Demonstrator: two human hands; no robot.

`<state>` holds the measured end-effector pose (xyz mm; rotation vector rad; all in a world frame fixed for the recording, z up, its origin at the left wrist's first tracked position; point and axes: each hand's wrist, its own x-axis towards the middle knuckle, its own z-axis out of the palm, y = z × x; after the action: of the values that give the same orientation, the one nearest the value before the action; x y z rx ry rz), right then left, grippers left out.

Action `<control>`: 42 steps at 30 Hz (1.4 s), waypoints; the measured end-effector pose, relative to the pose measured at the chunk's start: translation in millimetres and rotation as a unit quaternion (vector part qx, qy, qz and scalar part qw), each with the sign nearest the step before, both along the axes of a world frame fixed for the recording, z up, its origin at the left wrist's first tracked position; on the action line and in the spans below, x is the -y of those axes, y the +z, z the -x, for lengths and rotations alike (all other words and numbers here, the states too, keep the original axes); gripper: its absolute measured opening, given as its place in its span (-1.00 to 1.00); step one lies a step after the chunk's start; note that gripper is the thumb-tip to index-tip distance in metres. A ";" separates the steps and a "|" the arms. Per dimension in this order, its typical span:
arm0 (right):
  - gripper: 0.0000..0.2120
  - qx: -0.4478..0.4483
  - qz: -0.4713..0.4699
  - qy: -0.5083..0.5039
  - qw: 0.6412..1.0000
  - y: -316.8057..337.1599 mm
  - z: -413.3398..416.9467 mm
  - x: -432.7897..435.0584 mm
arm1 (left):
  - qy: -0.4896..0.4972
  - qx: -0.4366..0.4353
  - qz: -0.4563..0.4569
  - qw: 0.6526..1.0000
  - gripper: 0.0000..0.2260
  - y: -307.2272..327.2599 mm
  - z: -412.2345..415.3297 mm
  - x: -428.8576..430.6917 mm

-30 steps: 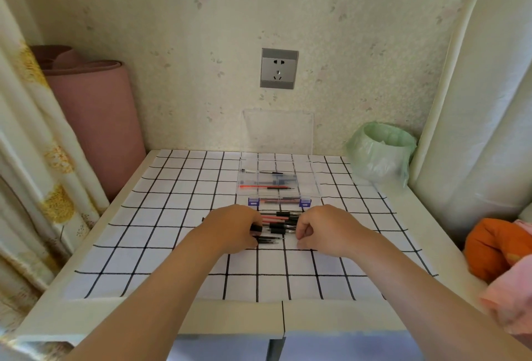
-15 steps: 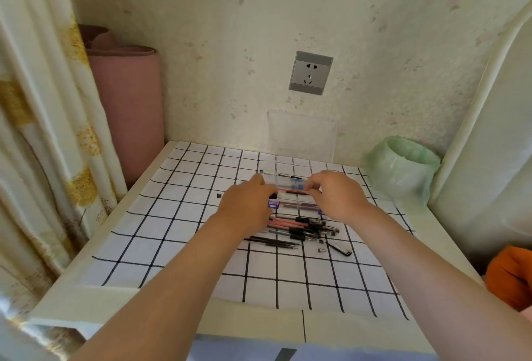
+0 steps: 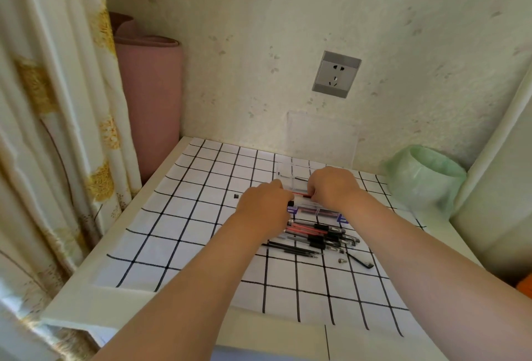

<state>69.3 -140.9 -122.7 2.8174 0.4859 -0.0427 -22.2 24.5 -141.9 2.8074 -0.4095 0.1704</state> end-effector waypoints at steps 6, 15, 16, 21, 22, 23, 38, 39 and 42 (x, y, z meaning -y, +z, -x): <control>-0.86 -0.015 0.008 -0.006 1.000 2.3 -0.7 -1.2 | 0.004 -0.014 -0.009 1.000 -0.65 0.8 0.3 0.9; -0.85 -0.061 -0.007 -0.015 0.998 9.1 -0.4 5.7 | 0.002 -0.005 0.024 1.000 -0.67 -0.4 -0.9 1.5; -0.86 -0.063 -0.008 -0.010 0.998 10.4 0.0 6.5 | -0.002 0.004 0.033 0.999 -0.70 -1.1 -1.6 1.1; -0.94 -0.043 -0.086 -0.005 0.995 23.8 9.7 13.9 | -0.002 0.043 0.066 0.997 -0.75 1.8 -5.2 -0.5; -0.95 -0.032 -0.118 -0.007 0.992 27.3 13.6 16.2 | 0.002 0.035 0.071 0.997 -0.76 4.1 -5.0 -1.0; -0.95 -0.025 -0.154 -0.011 0.988 30.0 18.7 18.8 | 0.008 0.020 0.073 0.997 -0.77 5.9 -4.4 -1.8; -0.76 -0.064 -0.389 0.000 0.919 9.7 101.4 59.9 | 0.010 -0.095 0.129 0.987 -0.85 17.2 20.9 -7.4; -0.76 -0.065 -0.390 0.009 0.919 10.3 104.2 61.6 | 0.006 -0.100 0.135 0.986 -0.85 17.1 23.3 -6.2; -0.76 -0.074 -0.385 0.019 0.920 11.7 109.3 70.5 | 0.001 -0.108 0.137 0.985 -0.81 16.5 29.6 -2.1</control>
<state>-40.0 -211.4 -111.0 3.5933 0.7185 -0.0710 -51.7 26.6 -125.5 2.5213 -0.3056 -0.0732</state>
